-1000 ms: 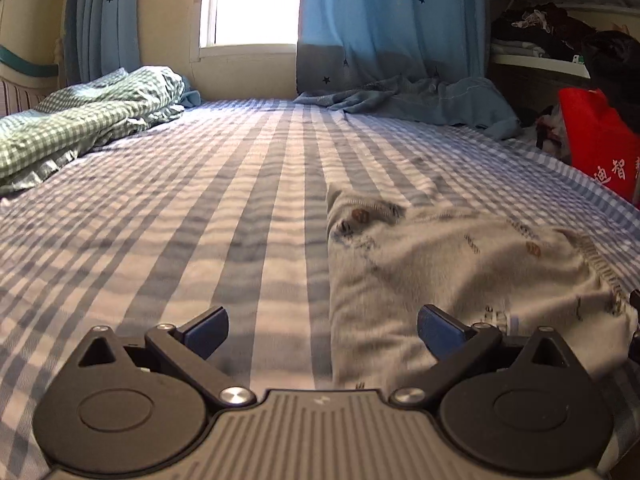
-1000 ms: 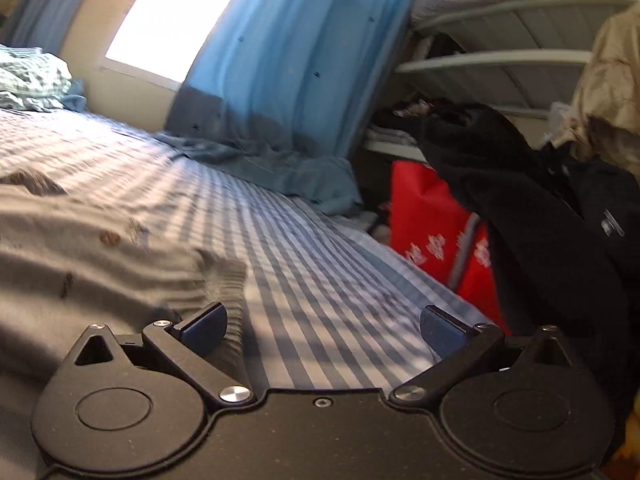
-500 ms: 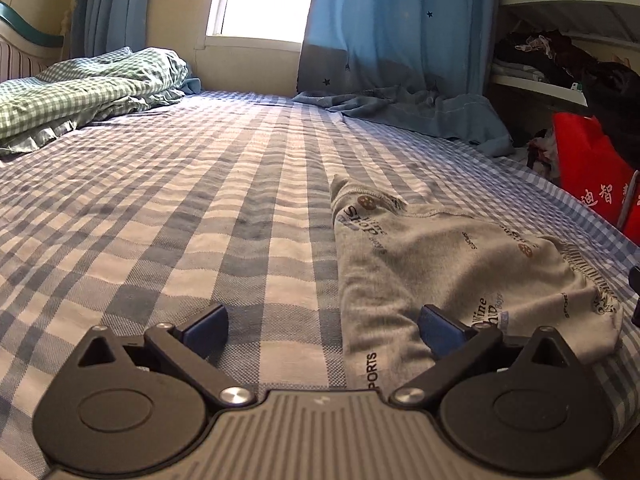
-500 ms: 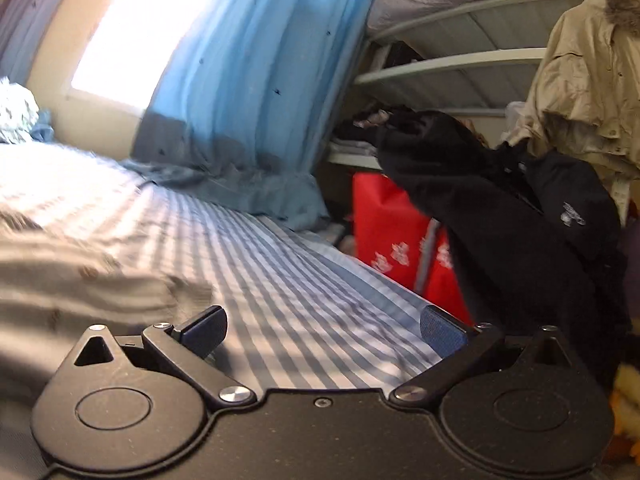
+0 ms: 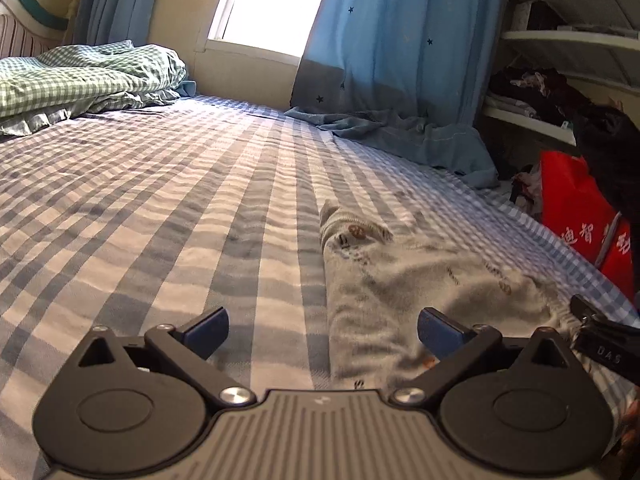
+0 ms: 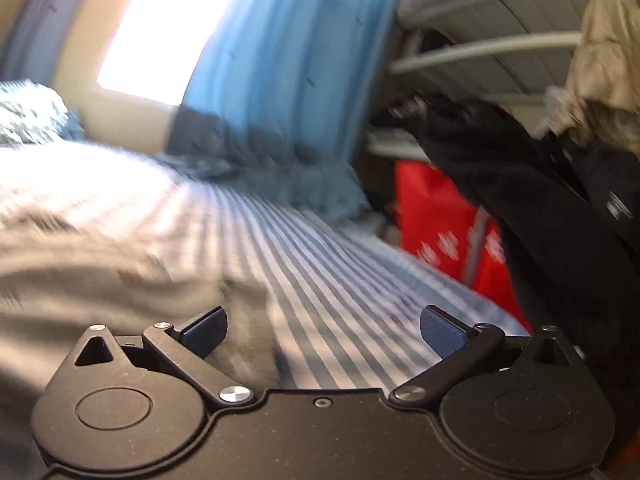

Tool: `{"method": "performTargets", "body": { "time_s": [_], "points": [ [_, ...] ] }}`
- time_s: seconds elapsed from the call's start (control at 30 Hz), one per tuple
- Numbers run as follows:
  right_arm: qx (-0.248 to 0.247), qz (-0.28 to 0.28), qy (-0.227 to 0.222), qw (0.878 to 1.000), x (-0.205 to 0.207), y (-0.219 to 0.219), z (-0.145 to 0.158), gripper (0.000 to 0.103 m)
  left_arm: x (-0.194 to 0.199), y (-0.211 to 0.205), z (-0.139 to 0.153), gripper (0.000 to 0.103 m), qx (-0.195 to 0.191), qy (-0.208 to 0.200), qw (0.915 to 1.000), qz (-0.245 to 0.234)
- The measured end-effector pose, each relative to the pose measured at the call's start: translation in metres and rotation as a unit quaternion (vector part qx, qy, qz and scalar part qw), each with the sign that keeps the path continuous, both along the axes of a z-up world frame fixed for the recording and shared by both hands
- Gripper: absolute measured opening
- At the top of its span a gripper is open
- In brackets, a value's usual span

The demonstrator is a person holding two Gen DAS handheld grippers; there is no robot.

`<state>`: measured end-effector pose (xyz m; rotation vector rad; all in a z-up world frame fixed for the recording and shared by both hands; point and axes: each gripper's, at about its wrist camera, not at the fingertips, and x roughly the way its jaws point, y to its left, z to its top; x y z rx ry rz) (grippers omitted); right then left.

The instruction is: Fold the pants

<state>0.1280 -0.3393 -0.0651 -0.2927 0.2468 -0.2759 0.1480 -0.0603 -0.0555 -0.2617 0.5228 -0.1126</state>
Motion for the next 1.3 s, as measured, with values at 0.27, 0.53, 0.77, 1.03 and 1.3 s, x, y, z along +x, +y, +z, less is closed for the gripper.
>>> {"method": "performTargets", "body": {
  "time_s": [0.27,0.53,0.77,1.03,1.3],
  "points": [
    [-0.070,0.101,0.083,0.989,0.049,0.045,-0.010,0.102,0.037,-0.013,-0.012,0.103,0.018,0.037,0.9987,-0.032],
    [-0.057,0.104,0.091,0.989,0.052,0.048,-0.020,0.102,0.033,-0.015,-0.015,0.103,0.016,0.028,0.9986,-0.043],
    [-0.073,0.098,0.072,0.990,0.048,0.049,-0.023,0.102,0.031,-0.004,-0.017,0.103,-0.028,0.016,0.9988,-0.038],
    [-0.095,0.089,0.050,0.990,0.042,0.053,-0.025,0.102,0.031,-0.006,-0.017,0.103,-0.024,0.015,0.9990,-0.035],
    [-0.067,0.111,0.060,0.990,0.042,0.045,-0.021,0.102,0.031,-0.006,-0.017,0.103,-0.028,0.015,0.9989,-0.035]
  ]
}}
